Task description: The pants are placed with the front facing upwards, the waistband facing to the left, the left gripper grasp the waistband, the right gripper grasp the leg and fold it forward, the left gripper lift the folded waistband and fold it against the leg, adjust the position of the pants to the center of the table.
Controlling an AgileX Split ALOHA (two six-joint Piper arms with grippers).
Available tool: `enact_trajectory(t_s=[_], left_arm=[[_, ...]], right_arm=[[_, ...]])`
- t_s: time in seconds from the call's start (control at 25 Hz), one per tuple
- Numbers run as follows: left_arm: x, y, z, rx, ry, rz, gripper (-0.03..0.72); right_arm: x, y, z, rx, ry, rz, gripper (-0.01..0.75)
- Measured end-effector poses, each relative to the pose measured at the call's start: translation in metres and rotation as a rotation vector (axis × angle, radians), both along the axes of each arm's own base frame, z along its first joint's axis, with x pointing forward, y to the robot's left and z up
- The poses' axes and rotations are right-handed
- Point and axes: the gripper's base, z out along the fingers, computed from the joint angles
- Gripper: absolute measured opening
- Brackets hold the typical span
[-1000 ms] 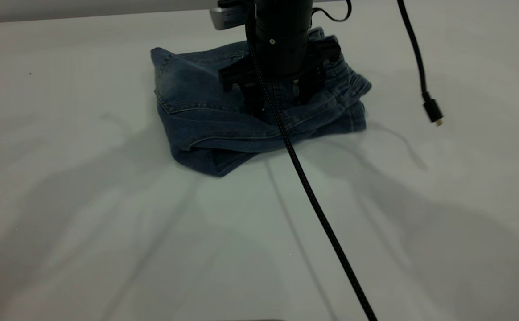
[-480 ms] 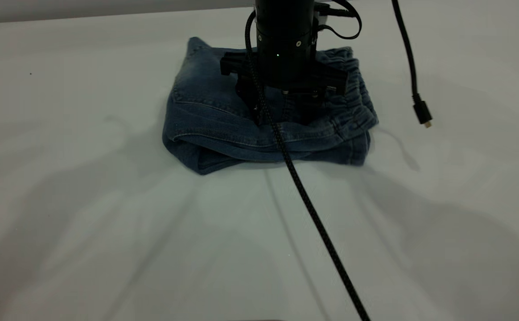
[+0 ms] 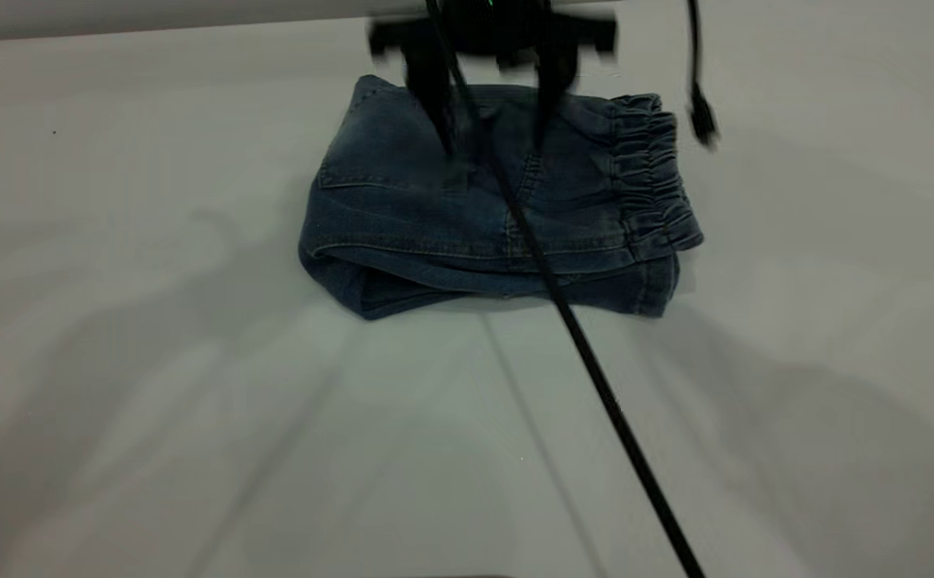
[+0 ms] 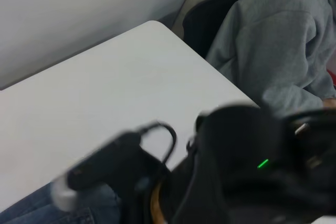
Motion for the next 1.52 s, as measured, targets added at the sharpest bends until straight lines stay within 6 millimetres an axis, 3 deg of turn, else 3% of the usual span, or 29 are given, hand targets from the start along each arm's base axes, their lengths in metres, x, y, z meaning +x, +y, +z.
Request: enact_trajectory(t_s=[0.2, 0.44, 0.76, 0.92, 1.04, 1.2, 1.36, 1.52], left_arm=[[-0.012, 0.006, 0.018, 0.015, -0.067, -0.005, 0.55], [-0.05, 0.018, 0.053, 0.106, -0.167, -0.06, 0.55], [-0.116, 0.045, 0.086, 0.298, -0.185, -0.063, 0.55], [-0.148, 0.061, 0.097, 0.35, -0.132, 0.002, 0.55], [-0.173, 0.072, 0.099, 0.399, -0.067, 0.024, 0.55], [-0.197, 0.082, 0.103, 0.411, -0.03, 0.065, 0.55], [-0.207, 0.086, 0.106, 0.35, 0.001, 0.12, 0.55], [-0.217, 0.088, 0.088, 0.333, 0.064, 0.138, 0.55]], right_arm=[[-0.003, 0.006, 0.064, 0.099, -0.122, 0.198, 0.447], [-0.031, 0.0, 0.16, 0.232, -0.287, 0.424, 0.447], [-0.094, -0.038, 0.293, 0.317, -0.566, 0.512, 0.447], [-0.141, -0.068, 0.339, 0.321, -0.666, 0.558, 0.447], [-0.174, -0.091, 0.35, 0.287, -0.686, 0.59, 0.447], [-0.213, -0.119, 0.339, 0.238, -0.637, 0.596, 0.447], [-0.248, -0.142, 0.308, 0.202, -0.546, 0.601, 0.447], [-0.277, -0.163, 0.261, 0.144, -0.427, 0.603, 0.447]])
